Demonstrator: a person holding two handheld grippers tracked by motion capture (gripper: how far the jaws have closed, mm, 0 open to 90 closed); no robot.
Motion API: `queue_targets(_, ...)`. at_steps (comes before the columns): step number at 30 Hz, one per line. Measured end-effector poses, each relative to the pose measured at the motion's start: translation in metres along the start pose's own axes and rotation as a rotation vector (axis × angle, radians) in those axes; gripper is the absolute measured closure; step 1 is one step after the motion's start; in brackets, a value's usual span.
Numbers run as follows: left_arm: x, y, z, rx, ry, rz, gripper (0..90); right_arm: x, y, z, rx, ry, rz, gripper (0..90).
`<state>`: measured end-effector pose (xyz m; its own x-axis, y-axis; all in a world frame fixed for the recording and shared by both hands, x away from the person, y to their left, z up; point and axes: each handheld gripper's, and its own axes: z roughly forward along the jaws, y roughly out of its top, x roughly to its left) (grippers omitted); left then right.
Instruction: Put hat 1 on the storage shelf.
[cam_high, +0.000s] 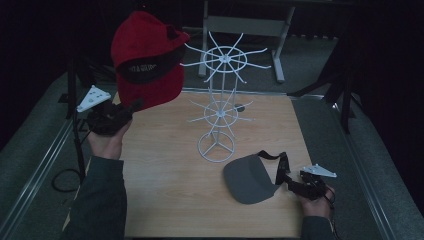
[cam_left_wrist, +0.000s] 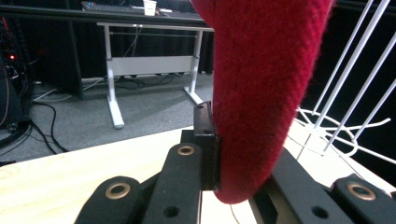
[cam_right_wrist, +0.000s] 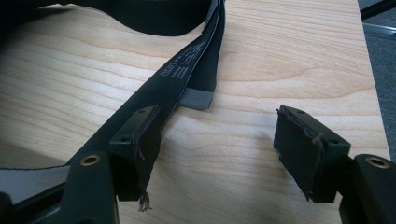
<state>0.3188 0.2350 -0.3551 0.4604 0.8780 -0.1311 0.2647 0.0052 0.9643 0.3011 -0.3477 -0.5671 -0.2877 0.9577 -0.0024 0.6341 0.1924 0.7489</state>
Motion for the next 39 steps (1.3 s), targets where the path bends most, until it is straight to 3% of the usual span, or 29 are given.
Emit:
queue_targets(15,-0.007,-0.006,0.005,0.023,-0.031,0.027,85.7,0.0,0.0,0.0,0.0,0.0,-0.001,31.9)
queue_targets(39,-0.008,-0.031,0.01,0.061,-0.06,0.007,85.7,0.0,0.0,0.0,0.0,0.0,-0.002,31.9)
